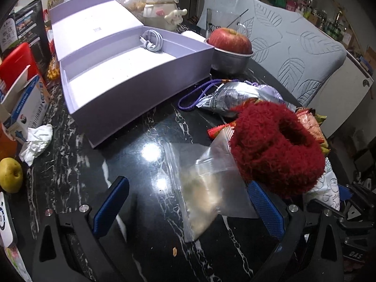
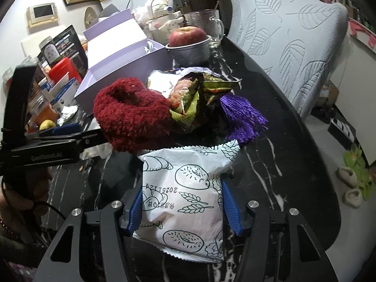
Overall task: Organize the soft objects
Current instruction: 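Grasp the white printed pastry packet with right gripper while left gripper grasps the clear zip bag, then lift and carry the pastry packet and zip bag toward the lavender box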
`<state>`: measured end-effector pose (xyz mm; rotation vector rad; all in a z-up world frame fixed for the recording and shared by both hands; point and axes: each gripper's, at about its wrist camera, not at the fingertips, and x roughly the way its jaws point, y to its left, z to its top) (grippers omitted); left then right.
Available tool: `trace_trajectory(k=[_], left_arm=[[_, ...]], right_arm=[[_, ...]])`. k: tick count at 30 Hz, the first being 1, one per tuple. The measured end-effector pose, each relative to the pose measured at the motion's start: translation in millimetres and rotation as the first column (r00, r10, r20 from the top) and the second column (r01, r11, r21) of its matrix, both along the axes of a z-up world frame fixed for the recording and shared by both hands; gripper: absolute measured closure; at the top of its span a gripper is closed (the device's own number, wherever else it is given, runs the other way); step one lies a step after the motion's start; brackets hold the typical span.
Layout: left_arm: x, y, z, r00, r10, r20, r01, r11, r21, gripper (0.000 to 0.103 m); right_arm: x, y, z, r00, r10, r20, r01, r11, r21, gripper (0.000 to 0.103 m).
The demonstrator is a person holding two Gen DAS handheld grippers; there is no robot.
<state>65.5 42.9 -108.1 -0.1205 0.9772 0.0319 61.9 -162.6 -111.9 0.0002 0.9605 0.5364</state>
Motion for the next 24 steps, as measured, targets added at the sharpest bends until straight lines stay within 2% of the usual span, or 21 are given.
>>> trace_trajectory(k=[6, 8, 12, 16, 20, 24], left_arm=[[11, 0, -12, 0.999, -0.003, -0.033, 0.003, 1.000, -0.019, 0.000], [13, 0, -15, 1.000, 0.002, -0.031, -0.003, 1.000, -0.018, 0.004], [15, -5, -12, 1.000, -0.008, -0.005, 0.008, 1.000, 0.022, 0.024], [16, -12, -10, 1.000, -0.022, 0.007, 0.022, 0.999, 0.043, 0.053], [12, -9, -8, 0.999, -0.030, 0.015, 0.030, 1.000, 0.000, 0.061], [3, -10, -5, 0.999, -0.027, 0.024, 0.027, 1.000, 0.008, 0.064]], right_arm=[[2, -6, 0, 1.000, -0.008, 0.000, 0.008, 1.000, -0.007, 0.045], [3, -10, 0, 1.000, -0.024, -0.002, 0.024, 1.000, -0.009, 0.045], [2, -14, 0, 0.999, -0.044, -0.003, 0.044, 0.999, -0.008, 0.045], [0, -15, 0, 0.999, -0.049, -0.002, 0.049, 0.999, -0.005, 0.045], [-4, -15, 0, 0.999, -0.049, 0.002, 0.049, 0.999, -0.001, 0.045], [-10, -16, 0, 0.999, -0.044, 0.014, 0.044, 0.999, 0.007, 0.045]])
